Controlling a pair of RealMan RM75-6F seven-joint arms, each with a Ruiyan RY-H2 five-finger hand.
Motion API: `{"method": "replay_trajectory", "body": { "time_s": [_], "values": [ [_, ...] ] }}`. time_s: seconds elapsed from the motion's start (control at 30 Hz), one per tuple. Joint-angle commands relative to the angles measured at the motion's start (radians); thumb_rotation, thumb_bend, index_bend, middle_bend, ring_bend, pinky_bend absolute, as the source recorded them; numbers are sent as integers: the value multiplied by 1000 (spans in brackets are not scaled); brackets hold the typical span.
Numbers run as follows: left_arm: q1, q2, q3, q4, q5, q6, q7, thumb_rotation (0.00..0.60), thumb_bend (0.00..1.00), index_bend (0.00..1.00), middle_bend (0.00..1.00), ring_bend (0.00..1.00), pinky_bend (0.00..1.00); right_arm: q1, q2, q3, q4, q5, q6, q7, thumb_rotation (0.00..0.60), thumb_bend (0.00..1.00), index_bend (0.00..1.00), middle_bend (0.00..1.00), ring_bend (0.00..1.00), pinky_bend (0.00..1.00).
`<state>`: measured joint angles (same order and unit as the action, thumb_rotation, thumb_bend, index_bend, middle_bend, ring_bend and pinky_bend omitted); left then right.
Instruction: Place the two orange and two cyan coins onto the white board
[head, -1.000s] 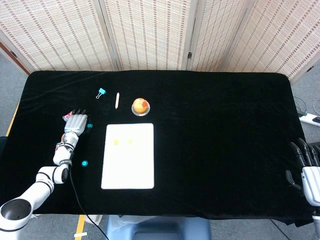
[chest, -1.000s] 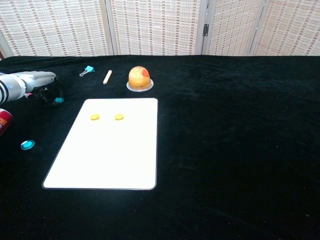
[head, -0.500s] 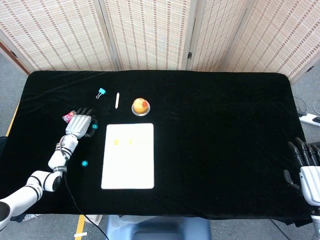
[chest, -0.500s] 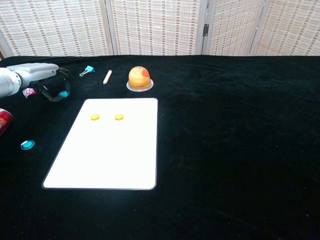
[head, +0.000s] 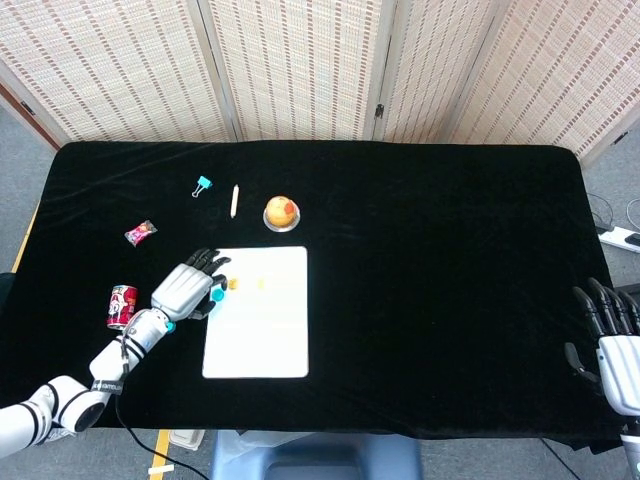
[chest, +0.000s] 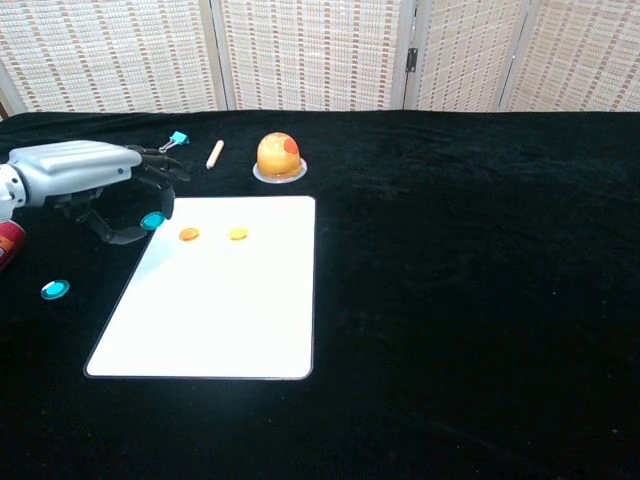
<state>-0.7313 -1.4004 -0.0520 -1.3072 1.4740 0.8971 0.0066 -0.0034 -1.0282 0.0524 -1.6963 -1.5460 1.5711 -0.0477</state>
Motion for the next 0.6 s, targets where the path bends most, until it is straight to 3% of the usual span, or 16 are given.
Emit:
{"method": "replay_trajectory", "body": {
  "time_s": [0.03, 0.6],
  "values": [
    [8, 17, 35, -51, 49, 26, 29, 600, 469, 523, 148, 0, 0, -1, -1, -1, 1, -1, 2, 1, 600, 468, 0, 0, 0, 0],
    [11, -32, 64, -58, 44, 8, 114, 600, 469, 503, 148, 0, 0, -7, -4, -3, 13, -2, 6, 14, 600, 468, 0, 0, 0, 0]
  ]
}}
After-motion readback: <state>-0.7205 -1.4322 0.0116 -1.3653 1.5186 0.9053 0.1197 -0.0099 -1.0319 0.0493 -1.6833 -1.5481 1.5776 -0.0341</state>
